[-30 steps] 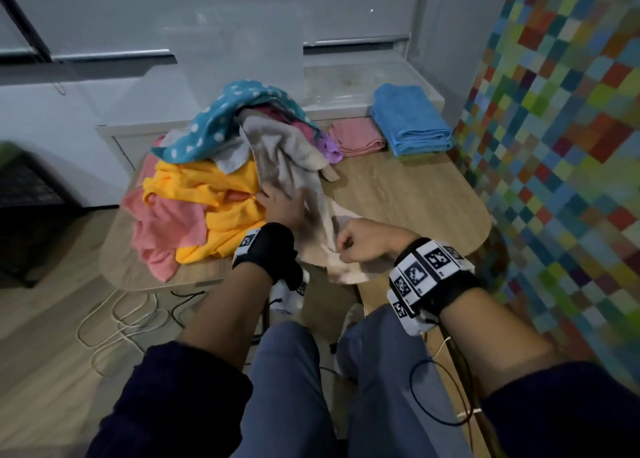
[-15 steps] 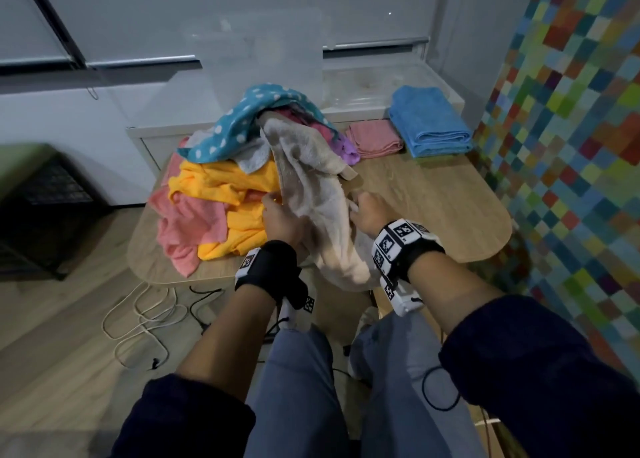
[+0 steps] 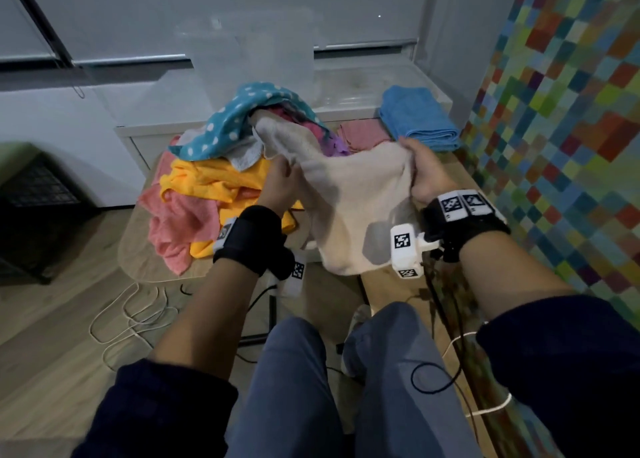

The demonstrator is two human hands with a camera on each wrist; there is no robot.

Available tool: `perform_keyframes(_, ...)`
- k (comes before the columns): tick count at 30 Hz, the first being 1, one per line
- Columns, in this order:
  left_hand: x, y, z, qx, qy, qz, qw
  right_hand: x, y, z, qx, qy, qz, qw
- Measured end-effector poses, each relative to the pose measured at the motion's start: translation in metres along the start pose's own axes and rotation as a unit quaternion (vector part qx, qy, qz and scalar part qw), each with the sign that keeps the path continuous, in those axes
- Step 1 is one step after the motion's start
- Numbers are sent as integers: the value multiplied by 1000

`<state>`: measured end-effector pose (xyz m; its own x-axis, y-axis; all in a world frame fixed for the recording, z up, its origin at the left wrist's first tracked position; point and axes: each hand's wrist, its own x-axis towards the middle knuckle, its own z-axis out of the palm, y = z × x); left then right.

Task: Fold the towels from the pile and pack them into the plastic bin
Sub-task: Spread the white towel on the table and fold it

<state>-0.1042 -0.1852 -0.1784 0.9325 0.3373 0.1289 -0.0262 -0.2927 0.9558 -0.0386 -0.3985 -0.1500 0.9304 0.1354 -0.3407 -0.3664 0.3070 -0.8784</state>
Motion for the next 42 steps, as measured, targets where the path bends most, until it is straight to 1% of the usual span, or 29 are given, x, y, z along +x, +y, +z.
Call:
perform_keyframes(2, 5, 22, 1, -3, 17, 53, 998, -2, -15, -8, 58, -10, -47, 997)
perform_keyframes(5, 14, 52, 0, -4, 88, 135, 987, -7, -37, -15, 109, 4, -138, 984)
perform_keyframes(7, 21, 67, 0, -48, 127, 171, 976, -16, -50, -20, 157, 9, -165, 974)
perform_keyframes(9, 24, 78, 1, -107, 149, 194, 964, -23, -63, -24, 181, 4, -192, 964)
perform_keyframes(11, 26, 84, 3, -119, 159, 220, 955, -28, -72, -28, 179, 14, -213, 960)
perform_keyframes(14, 28, 90, 2, -74, 178, 273, 943, -35, -82, -33, 145, 61, -239, 958)
perform_keyframes(16, 30, 91, 1, -47, 196, 295, 934, -37, -89, -37, 140, 76, -260, 952)
perform_keyframes(19, 33, 90, 2, -31, 197, 291, 936, -36, -95, -40, 120, 82, -288, 947)
perform_keyframes(22, 45, 78, 5, -35, 165, 259, 951, -28, -94, -40, 65, 114, -286, 949)
perform_keyframes(25, 56, 65, 9, -18, 151, 226, 962, -18, -90, -42, 74, 128, -272, 951)
perform_keyframes(27, 61, 66, 11, -26, 149, 217, 964, -13, -93, -43, 90, 132, -272, 949)
perform_keyframes(28, 63, 70, 11, -35, 149, 222, 963, -12, -97, -43, 102, 133, -280, 945)
perform_keyframes(30, 63, 82, 10, -48, 155, 257, 953, -11, -106, -44, 127, 132, -303, 935)
perform_keyframes(32, 58, 89, 10, -81, 125, 284, 947, -11, -111, -47, 150, 147, -316, 925)
perform_keyframes(34, 49, 84, 13, -129, 66, 270, 952, -8, -103, -57, 185, 171, -296, 921)
perform_keyframes(36, 38, 67, 19, -135, 5, 215, 967, -5, -82, -68, 146, 204, -236, 939)
perform_keyframes(38, 26, 40, 26, -123, -56, 127, 983, -11, -53, -75, 19, 247, -136, 959)
perform_keyframes(39, 19, 25, 29, -112, -85, 69, 988, -14, -37, -80, -61, 247, -84, 963)
perform_keyframes(40, 13, 12, 32, -98, -119, 12, 988, -17, -21, -84, -135, 231, -43, 963)
perform_keyframes(41, 7, -1, 35, -66, -160, -37, 984, -20, -5, -89, -204, 210, -17, 956)
perform_keyframes(42, 2, -11, 38, -11, -204, -69, 976, -19, 10, -96, -274, 188, -11, 943)
